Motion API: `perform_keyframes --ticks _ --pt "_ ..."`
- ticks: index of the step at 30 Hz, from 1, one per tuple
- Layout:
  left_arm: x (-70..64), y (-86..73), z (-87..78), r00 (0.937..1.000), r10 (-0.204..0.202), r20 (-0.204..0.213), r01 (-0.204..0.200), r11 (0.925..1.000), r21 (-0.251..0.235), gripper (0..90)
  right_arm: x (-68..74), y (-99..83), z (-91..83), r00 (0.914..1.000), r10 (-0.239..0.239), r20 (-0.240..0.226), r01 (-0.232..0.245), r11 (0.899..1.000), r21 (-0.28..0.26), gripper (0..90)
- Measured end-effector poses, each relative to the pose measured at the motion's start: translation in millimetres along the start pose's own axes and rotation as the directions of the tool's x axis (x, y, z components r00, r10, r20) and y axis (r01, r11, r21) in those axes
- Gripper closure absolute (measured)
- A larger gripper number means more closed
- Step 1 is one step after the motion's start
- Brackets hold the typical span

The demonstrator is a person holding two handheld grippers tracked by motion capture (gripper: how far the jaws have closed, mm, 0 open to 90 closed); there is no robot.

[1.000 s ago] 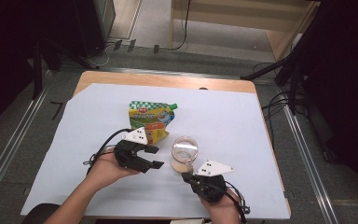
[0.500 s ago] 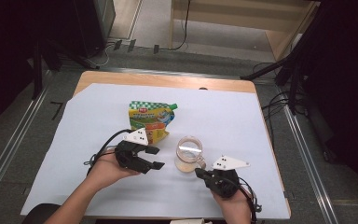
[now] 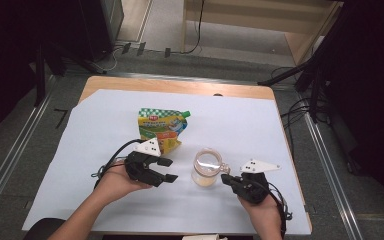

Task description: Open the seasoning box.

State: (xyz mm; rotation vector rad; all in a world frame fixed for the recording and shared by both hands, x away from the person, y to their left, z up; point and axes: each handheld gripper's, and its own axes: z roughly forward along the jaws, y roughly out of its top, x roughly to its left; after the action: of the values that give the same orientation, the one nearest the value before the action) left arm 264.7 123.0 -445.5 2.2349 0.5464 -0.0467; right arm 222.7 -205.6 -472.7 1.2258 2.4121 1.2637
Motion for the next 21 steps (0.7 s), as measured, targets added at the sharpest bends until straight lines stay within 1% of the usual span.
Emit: perform_keyframes --ticks 2,3,5,6,9,10,11,13,14,15,16,17,18,19,21 --pt "-2.1 1.2 4.5 0.9999 0.005 0.011 -0.005 1.0000 0.002 43.0 -6.5 1.0 -0.7 0.9998 0.015 0.011 -0.015 1.000 -0.004 90.0" --pt "-2.1 1.2 4.5 0.9999 0.005 0.011 -0.005 1.0000 0.002 43.5 -6.5 1.0 -0.7 0.9998 0.015 0.011 -0.015 1.000 -0.004 90.0" --pt "-4.6 3.2 10.3 0.9996 0.016 0.025 -0.017 0.9998 0.007 43.4 -12.5 1.4 -2.3 0.9994 0.031 0.015 -0.031 0.999 -0.009 90.0" --pt "-5.3 4.4 12.8 0.9992 0.024 0.032 -0.024 0.9996 0.014 43.4 -14.2 1.5 -2.9 0.9993 0.032 0.019 -0.032 0.999 -0.011 90.0" --pt "-8.2 7.5 20.5 0.9979 0.033 0.055 -0.033 0.9994 0.009 43.2 -20.0 2.0 -2.9 0.9982 0.050 0.033 -0.049 0.999 -0.019 90.0" --pt "-10.8 9.9 24.6 0.9970 0.033 0.071 -0.034 0.9994 0.011 43.0 -21.8 3.1 -1.7 0.9974 0.054 0.049 -0.053 0.998 -0.024 90.0" --pt "-11.7 11.2 26.3 0.9964 0.036 0.077 -0.037 0.9992 0.018 43.9 -21.9 3.4 -1.8 0.9973 0.057 0.046 -0.056 0.998 -0.024 90.0" --pt "-13.1 12.3 27.8 0.9963 0.035 0.078 -0.037 0.9991 0.021 44.4 -21.1 3.8 -2.7 0.9972 0.059 0.045 -0.058 0.998 -0.025 90.0" --pt "-14.9 13.8 29.0 0.9959 0.055 0.072 -0.056 0.9983 0.018 44.2 -19.3 3.9 -8.2 0.9977 0.062 0.029 -0.061 0.998 -0.035 90.0" --pt "-14.9 13.8 29.0 0.9959 0.055 0.072 -0.056 0.9983 0.018 43.8 -19.3 3.9 -8.2 0.9977 0.062 0.029 -0.061 0.998 -0.035 90.0" --pt "-14.7 15.9 30.1 0.9956 0.065 0.068 -0.066 0.9978 0.014 42.6 -18.6 2.8 -15.8 0.9979 0.058 0.029 -0.056 0.997 -0.046 90.0" --pt "-14.1 17.1 30.5 0.9958 0.067 0.062 -0.068 0.9977 0.007 41.4 -19.8 2.1 -19.6 0.9977 0.062 0.030 -0.060 0.997 -0.053 90.0" --pt "-14.1 17.1 30.5 0.9958 0.067 0.062 -0.068 0.9977 0.007 41.2 -19.8 2.1 -19.6 0.9977 0.062 0.030 -0.060 0.997 -0.053 90.0" --pt "-11.4 20.9 31.0 0.9961 0.056 0.068 -0.056 0.9984 0.002 41.6 -23.5 1.3 -25.9 0.9974 0.064 0.032 -0.062 0.996 -0.065 90.0" --pt "-10.3 23.3 31.1 0.9963 0.053 0.068 -0.053 0.9986 0.005 42.6 -25.4 1.6 -27.9 0.9973 0.061 0.040 -0.059 0.996 -0.070 90.0"
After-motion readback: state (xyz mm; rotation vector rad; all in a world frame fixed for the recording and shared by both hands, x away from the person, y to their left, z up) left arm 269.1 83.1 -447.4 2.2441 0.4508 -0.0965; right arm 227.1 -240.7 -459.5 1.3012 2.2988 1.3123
